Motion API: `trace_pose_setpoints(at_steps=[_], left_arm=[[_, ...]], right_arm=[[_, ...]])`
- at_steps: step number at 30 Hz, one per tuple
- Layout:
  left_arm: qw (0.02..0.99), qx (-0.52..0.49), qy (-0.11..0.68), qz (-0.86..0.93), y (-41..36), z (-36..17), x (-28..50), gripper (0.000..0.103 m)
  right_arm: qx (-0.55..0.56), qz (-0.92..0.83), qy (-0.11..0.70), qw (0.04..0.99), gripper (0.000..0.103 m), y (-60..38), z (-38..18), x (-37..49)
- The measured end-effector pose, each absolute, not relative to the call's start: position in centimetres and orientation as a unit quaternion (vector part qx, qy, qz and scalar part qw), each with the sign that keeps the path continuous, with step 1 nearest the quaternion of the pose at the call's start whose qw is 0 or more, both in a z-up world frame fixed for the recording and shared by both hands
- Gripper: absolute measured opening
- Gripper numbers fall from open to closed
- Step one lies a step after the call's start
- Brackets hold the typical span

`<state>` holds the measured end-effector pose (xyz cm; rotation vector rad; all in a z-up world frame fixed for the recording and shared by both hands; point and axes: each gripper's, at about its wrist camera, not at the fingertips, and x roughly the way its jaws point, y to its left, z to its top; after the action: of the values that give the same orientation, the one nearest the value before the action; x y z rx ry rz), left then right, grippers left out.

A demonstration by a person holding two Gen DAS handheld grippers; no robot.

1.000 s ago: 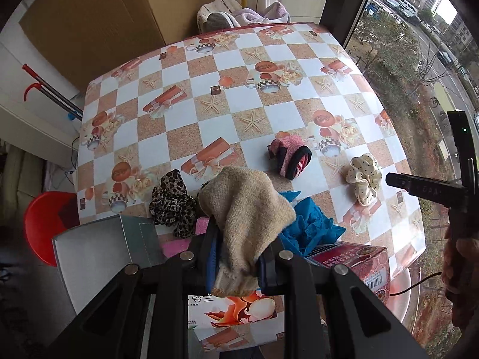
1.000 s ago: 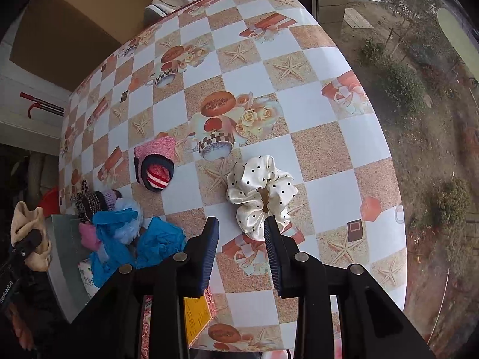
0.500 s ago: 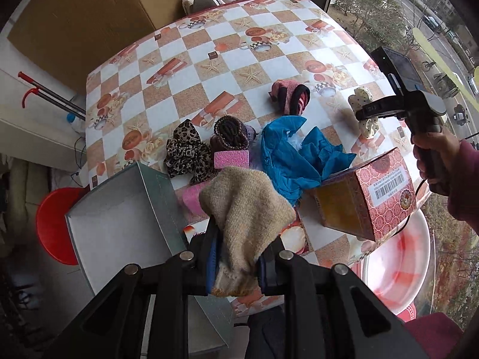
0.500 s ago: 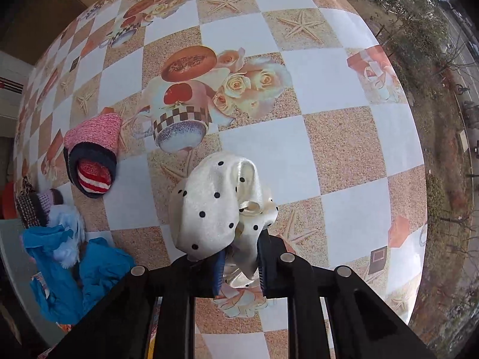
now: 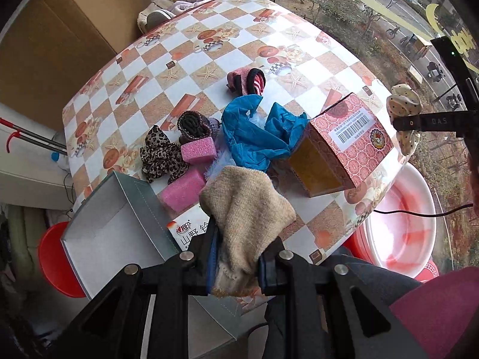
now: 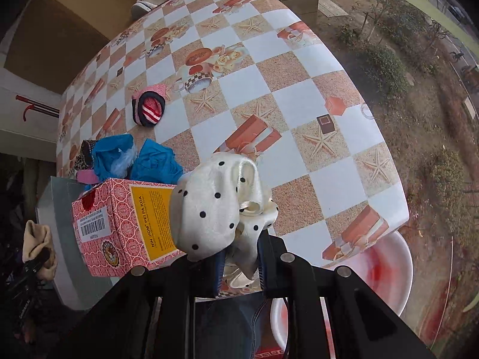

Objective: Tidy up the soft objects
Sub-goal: 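Lift both held items and carry them over the white box, then hold the scrunchie and beige hat above the white box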

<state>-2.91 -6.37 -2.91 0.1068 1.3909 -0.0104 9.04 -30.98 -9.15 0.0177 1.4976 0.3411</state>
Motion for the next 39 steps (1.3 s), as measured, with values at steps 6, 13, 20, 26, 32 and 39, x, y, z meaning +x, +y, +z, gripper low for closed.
trace_pose_setpoints(at_steps=[6, 13, 20, 26, 32, 39], left_arm=[[0.777, 0.045, 0.628, 0.000, -4.9, -2.5, -5.5, 0.024], [0.785, 0.006, 0.618, 0.039, -1.2, -2.1, -8.8, 0.024], [0.789, -0.050, 0.604, 0.104, 3.3, -1.8, -12.6, 0.024], [0.783, -0.083, 0.596, 0.156, 6.2, -2.1, -15.7, 0.024], [0.770, -0.120, 0.598, 0.190, 8.0, -2.9, -18.0, 0.024], [0.761, -0.127, 0.602, 0.206, 8.2, -3.6, -19.2, 0.024]], right_arm=[[-0.016, 0.201, 0.700, 0.686, 0.019, -28.2, -8.9, 1.3], [-0.091, 0.286, 0.668, 0.681, 0.019, -22.0, -6.2, -2.3], [-0.162, 0.371, 0.603, 0.687, 0.019, -13.2, -1.9, -2.8], [-0.190, 0.433, 0.575, 0.668, 0.019, -5.9, 0.0, -3.5], [-0.206, 0.488, 0.552, 0.644, 0.019, 0.0, 1.5, -5.7], [-0.241, 0.519, 0.564, 0.596, 0.020, 2.3, -0.7, -10.2]])
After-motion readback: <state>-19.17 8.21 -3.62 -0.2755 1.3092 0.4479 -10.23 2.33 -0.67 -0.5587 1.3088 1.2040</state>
